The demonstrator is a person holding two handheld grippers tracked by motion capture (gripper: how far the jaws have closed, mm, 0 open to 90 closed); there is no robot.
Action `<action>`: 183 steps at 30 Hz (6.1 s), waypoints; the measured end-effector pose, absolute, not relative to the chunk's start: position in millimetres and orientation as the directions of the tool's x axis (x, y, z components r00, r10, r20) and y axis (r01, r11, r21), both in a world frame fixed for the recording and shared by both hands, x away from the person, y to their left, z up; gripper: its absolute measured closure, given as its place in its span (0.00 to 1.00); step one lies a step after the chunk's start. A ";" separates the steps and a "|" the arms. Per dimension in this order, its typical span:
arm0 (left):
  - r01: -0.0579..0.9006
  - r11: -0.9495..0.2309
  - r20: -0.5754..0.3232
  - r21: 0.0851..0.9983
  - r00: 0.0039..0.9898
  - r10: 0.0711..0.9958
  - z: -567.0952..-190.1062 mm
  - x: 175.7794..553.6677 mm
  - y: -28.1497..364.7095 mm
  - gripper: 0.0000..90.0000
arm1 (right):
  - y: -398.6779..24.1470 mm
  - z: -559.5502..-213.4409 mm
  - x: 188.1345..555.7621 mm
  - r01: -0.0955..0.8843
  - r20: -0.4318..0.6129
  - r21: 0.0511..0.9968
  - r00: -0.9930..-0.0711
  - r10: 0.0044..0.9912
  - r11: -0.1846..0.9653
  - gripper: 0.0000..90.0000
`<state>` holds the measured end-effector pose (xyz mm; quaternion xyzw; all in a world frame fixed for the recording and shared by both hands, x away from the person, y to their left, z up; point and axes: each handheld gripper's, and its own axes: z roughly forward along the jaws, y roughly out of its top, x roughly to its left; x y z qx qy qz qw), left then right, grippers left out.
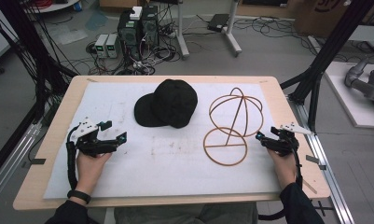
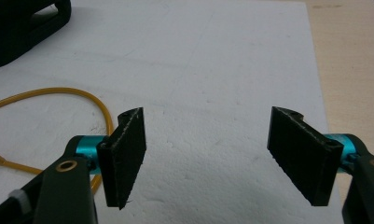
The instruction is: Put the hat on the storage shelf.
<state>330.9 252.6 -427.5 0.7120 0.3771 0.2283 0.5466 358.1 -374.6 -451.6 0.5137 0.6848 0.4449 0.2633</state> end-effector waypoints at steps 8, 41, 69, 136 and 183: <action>0.280 -0.133 -0.076 0.951 0.626 0.776 -422.5 329.9 233.9 0.19 | -374.7 -451.6 358.6 0.478 0.102 0.875 -0.332 0.938 0.074 0.30; 0.326 -0.085 -0.093 0.941 0.493 0.865 -403.3 391.6 118.4 0.29 | -376.2 -452.4 364.1 0.526 0.138 0.849 -0.319 0.938 0.054 0.31; 0.288 -0.282 0.190 0.915 0.307 0.932 -416.8 416.2 58.8 0.40 | -376.9 -452.7 365.0 0.530 0.145 0.847 -0.326 0.934 0.053 0.31; 0.093 0.160 -0.185 0.983 0.514 0.838 -296.1 363.0 122.5 0.98 | -375.5 -452.8 365.0 0.524 0.128 0.849 -0.334 0.934 0.071 0.31; 0.036 -0.054 0.011 0.998 0.733 0.680 -279.4 334.6 -10.3 0.97 | -374.9 -453.0 365.1 0.521 0.121 0.850 -0.338 0.933 0.078 0.31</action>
